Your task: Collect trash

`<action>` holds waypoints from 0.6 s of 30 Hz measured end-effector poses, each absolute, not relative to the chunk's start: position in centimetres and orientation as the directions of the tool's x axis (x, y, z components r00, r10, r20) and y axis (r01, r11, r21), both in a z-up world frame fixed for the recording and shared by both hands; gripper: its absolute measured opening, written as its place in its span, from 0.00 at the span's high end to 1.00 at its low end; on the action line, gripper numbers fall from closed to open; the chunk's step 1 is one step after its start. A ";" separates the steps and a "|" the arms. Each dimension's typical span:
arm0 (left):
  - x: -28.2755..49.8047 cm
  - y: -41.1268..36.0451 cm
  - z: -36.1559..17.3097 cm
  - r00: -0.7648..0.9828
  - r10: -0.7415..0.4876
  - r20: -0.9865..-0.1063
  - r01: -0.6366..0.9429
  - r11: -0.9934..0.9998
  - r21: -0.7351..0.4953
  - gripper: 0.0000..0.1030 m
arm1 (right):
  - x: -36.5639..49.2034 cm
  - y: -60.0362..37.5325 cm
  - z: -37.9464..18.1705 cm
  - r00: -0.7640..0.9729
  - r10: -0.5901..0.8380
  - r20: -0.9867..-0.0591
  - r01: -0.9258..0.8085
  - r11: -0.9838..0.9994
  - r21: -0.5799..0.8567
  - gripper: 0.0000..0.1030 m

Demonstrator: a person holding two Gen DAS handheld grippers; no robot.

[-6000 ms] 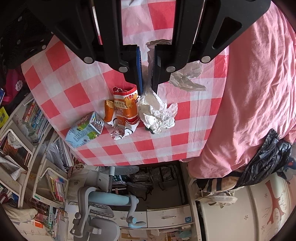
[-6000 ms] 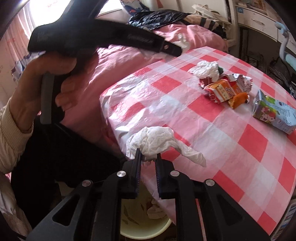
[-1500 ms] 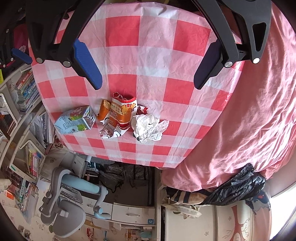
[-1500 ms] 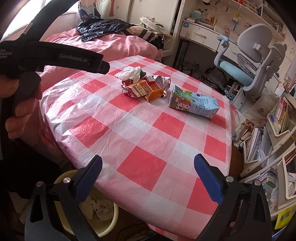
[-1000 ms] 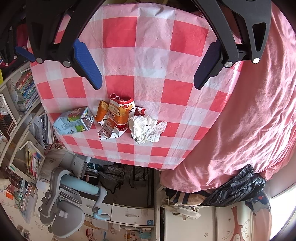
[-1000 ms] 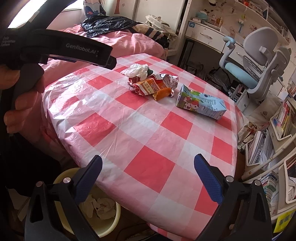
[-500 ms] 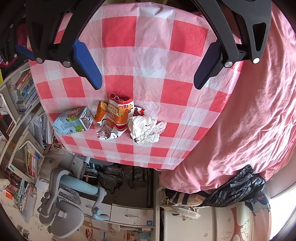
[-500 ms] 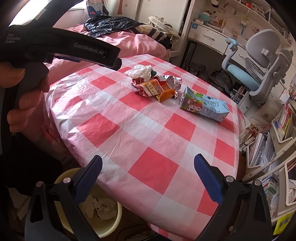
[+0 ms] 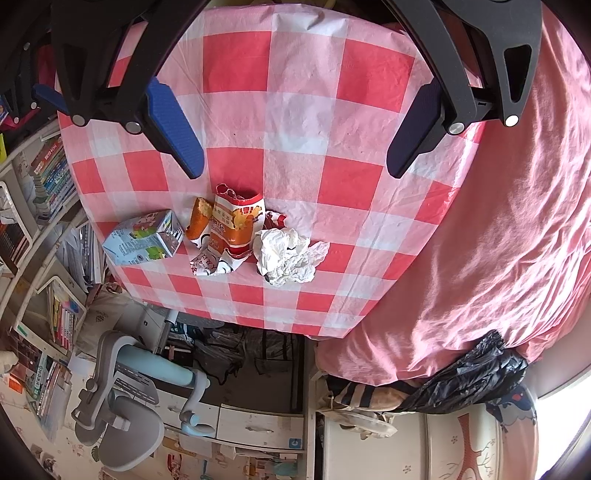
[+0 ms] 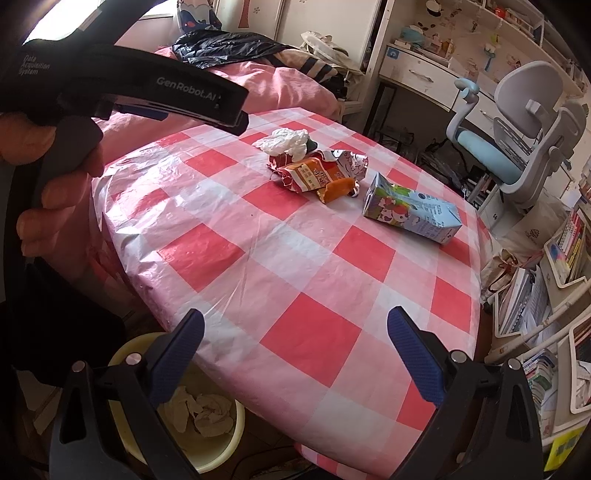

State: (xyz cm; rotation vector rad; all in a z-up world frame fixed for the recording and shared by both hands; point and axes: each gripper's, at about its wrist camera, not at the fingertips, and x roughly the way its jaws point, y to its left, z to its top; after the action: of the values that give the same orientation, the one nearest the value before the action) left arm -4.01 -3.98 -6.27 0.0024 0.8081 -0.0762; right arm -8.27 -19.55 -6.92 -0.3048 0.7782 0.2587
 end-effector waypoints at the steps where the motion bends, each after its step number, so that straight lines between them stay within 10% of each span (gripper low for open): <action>1: -4.0 -4.0 -6.3 0.688 -0.067 -0.723 0.069 0.997 -0.027 0.07 | -8.3 -19.5 -6.9 0.685 0.116 -0.720 -0.339 0.924 -0.174 0.08; 18: -4.0 -3.9 -6.3 0.688 -0.068 -0.723 0.069 0.997 -0.027 0.07 | -8.3 -19.4 -7.0 0.683 0.118 -0.721 -0.345 0.922 -0.176 0.08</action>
State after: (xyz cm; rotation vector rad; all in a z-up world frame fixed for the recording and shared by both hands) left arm -4.00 -3.94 -6.28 0.0021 0.8085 -0.0768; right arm -8.34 -19.42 -7.01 -0.3108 0.7793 0.2647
